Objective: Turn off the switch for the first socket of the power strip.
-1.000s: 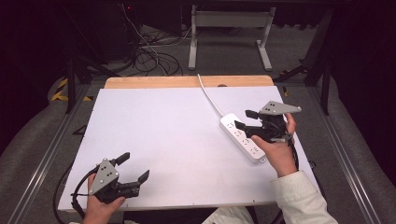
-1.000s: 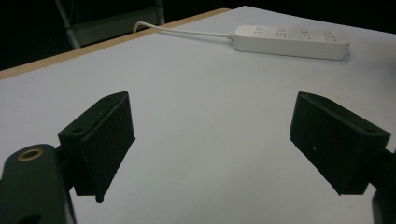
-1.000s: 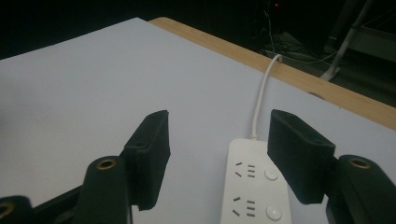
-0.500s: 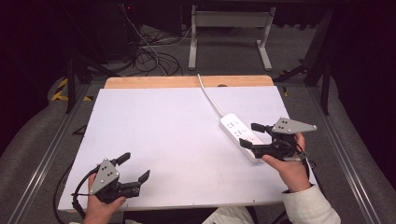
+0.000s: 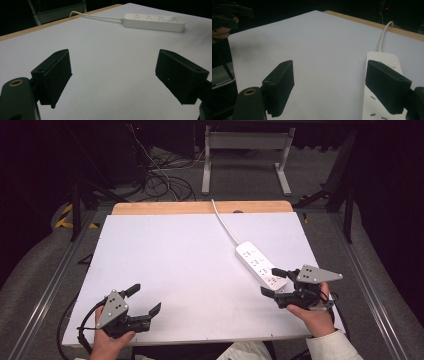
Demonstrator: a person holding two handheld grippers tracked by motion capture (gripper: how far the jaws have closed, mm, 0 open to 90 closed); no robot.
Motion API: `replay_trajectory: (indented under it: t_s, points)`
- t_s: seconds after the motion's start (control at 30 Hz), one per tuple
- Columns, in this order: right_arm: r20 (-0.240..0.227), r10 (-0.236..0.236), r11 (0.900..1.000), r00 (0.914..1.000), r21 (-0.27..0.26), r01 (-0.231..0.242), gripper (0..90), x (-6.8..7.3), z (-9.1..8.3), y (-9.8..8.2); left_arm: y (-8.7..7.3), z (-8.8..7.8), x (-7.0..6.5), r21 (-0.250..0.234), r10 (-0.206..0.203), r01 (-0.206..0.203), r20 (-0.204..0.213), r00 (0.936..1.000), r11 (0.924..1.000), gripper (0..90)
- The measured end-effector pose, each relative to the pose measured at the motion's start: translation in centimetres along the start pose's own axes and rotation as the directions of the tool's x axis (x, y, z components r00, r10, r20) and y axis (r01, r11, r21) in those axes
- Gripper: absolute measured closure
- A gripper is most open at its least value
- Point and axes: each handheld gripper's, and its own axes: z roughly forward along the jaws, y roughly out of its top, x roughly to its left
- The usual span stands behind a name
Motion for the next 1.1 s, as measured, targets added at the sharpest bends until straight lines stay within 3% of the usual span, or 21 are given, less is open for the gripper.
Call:
replay_trajectory:
  t_s: [0.17,0.67,0.83,1.1]
  points:
    - [-0.018,-0.004,1.0,0.9998,0.009,0.005,22.6,0.1,0.2,-1.9,0.0,0.0,0.0,-0.001,-0.003,0.003,0.006,1.0,1.0,13.6]
    - [-0.019,-0.007,0.998,0.9998,0.054,0.008,22.5,0.7,1.2,-4.5,-0.2,0.0,0.1,0.011,0.01,-0.01,0.009,0.9999,0.9999,13.3]
    - [-0.014,-0.01,0.997,0.9999,0.072,0.011,22.6,0.7,1.5,-5.0,-0.2,0.0,0.2,0.009,0.001,-0.001,0.008,1.0,1.0,13.3]
    - [0.031,-0.044,0.998,0.9986,0.048,0.043,22.7,0.7,1.2,-4.6,-0.2,0.1,0.3,0.012,0.023,-0.023,-0.004,0.9997,0.9997,12.9]
